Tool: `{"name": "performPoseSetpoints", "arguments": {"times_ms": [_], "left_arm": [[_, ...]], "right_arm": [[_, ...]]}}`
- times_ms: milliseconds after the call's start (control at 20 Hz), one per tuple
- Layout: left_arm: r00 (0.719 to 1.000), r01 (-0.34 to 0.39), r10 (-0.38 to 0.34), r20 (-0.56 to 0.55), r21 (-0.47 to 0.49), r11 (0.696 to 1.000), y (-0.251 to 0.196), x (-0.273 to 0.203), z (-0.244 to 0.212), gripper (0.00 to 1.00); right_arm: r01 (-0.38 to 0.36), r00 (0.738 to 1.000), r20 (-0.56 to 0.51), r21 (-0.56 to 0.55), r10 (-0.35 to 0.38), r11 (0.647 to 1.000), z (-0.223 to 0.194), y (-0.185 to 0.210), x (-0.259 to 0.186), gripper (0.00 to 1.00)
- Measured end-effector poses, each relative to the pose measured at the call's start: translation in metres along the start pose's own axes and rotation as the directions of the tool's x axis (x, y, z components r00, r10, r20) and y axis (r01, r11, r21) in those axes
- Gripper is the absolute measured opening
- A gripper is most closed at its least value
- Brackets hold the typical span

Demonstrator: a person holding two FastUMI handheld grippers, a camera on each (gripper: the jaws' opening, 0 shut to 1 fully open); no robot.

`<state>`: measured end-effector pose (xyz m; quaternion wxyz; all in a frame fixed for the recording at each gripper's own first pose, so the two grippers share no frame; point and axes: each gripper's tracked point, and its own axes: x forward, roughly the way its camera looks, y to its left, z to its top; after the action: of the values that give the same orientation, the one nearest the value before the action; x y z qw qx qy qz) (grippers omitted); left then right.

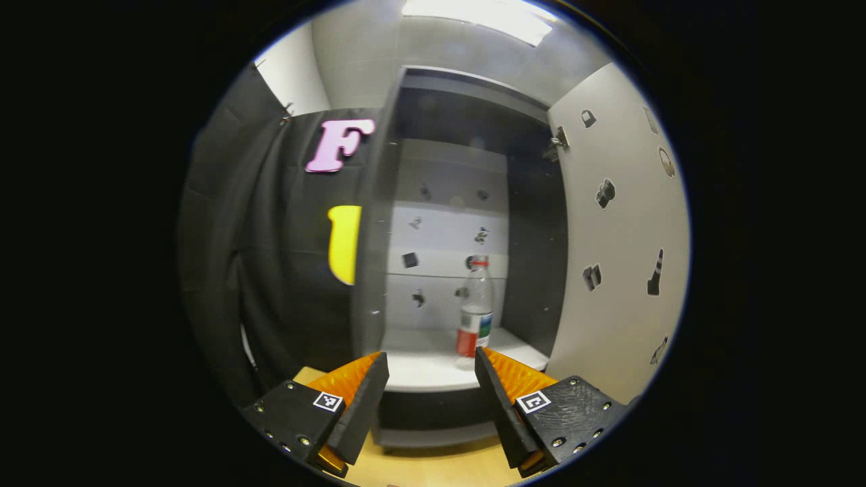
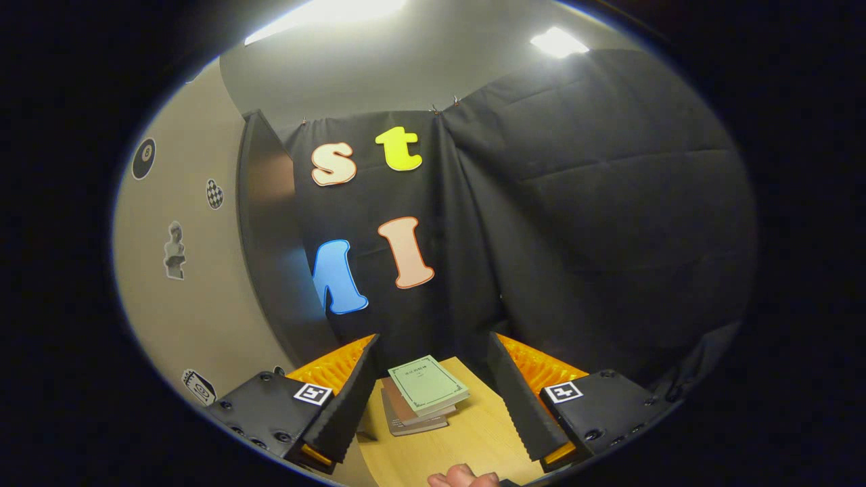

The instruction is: Open the cabinet door with the right hand, grasp the bottle in the cabinet with the left hand and place it on the coaster, then close the cabinet door with the right hand.

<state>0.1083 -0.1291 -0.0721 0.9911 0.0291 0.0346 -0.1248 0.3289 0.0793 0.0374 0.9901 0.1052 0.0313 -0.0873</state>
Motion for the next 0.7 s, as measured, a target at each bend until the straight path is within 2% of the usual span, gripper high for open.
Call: {"name": "performPoseSetpoints", "arguments": {"times_ms": [50,200,350,550,700], "left_arm": [[1.000,0.017,-0.017,0.003,0.010,1.000,-0.004,0.012,0.003,0.75],[0.998,0.062,-0.062,-0.005,0.014,0.998,-0.017,0.047,0.006,0.75],[0.996,0.088,-0.088,-0.021,0.002,0.996,-0.031,0.080,0.001,0.75],[0.994,0.104,-0.105,-0.042,-0.023,0.994,-0.042,0.110,-0.007,0.75],[0.991,0.116,-0.118,-0.061,-0.039,0.992,-0.047,0.130,-0.016,0.75]], "right_arm": [[0.003,1.000,-0.015,-0.001,-0.003,1.000,-0.007,-0.002,0.004,0.98],[-0.025,0.997,-0.076,0.042,0.028,0.999,-0.029,-0.002,0.010,0.98],[-0.006,0.993,-0.118,0.085,0.016,0.996,-0.044,-0.014,0.015,0.98],[0.007,0.991,-0.134,0.084,0.004,0.996,-0.051,-0.024,0.021,0.98],[0.025,0.990,-0.142,0.038,-0.020,0.999,-0.052,-0.033,0.026,0.98]]}}
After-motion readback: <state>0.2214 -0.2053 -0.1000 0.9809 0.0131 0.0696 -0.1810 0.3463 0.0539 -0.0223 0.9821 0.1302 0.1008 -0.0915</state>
